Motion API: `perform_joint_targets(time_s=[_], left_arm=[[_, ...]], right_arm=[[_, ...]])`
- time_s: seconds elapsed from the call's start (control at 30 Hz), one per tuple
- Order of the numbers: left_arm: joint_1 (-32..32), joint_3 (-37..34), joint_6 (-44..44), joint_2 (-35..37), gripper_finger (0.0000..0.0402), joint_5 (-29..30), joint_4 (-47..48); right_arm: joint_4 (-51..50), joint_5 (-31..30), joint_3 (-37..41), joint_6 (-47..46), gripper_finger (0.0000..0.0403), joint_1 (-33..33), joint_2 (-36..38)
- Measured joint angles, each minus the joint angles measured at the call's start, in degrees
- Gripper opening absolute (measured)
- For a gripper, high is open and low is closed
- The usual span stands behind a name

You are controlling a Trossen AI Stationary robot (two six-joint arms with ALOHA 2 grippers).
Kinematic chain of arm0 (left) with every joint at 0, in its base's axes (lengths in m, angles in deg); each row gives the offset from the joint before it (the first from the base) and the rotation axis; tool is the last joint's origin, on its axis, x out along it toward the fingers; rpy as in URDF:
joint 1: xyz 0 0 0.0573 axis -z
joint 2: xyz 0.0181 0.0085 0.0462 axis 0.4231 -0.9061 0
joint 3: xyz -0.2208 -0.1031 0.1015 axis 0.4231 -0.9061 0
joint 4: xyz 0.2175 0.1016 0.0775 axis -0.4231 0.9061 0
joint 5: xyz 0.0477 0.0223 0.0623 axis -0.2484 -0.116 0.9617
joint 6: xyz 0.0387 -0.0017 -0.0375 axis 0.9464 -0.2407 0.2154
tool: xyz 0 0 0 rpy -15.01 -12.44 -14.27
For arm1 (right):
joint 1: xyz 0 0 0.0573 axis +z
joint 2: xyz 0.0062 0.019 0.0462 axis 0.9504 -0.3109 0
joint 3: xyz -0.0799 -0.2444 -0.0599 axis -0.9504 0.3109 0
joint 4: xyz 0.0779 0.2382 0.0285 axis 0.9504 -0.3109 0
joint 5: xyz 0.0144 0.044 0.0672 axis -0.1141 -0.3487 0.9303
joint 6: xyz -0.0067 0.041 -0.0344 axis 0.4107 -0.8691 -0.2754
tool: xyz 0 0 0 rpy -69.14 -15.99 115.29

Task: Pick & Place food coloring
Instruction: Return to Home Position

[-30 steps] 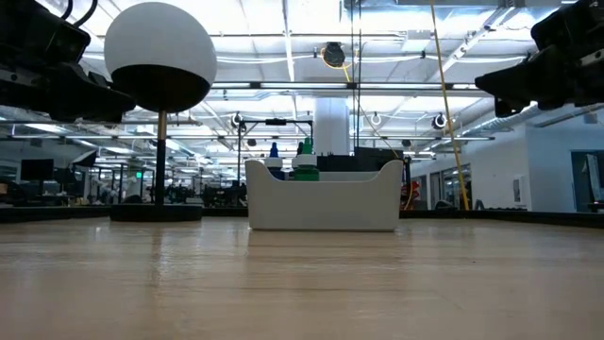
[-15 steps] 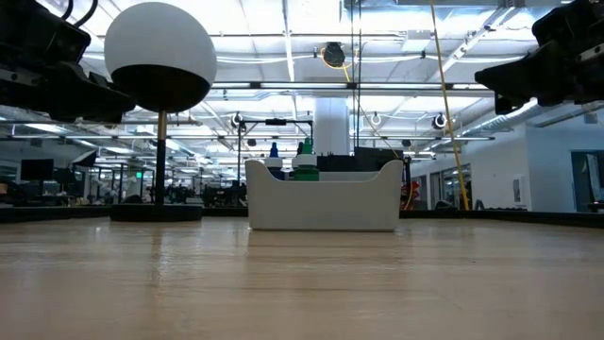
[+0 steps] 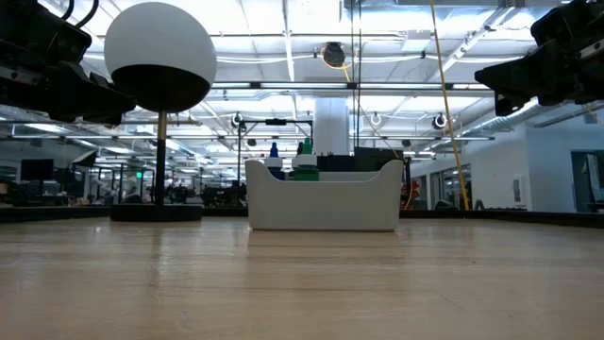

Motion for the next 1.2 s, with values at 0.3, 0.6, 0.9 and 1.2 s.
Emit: perform_joint_targets(time_s=[0.3,0.6,0.9,1.2], left_arm=[[0.0,0.0,0.1,0.0,0.0032,0.0,0.0],[0.0,0.0,0.1,0.0,0.0033,0.0,0.0],[0.0,0.0,0.1,0.0,0.0033,0.0,0.0],[0.0,0.0,0.1,0.0,0.0033,0.0,0.0]], right_arm=[[0.0,0.0,0.0,0.0,0.0,0.0,0.0],[0.0,0.0,0.0,0.0,0.0,0.0,0.0],[0.0,0.0,0.0,0.0,0.0,0.0,0.0],[0.0,0.0,0.0,0.0,0.0,0.0,0.0]])
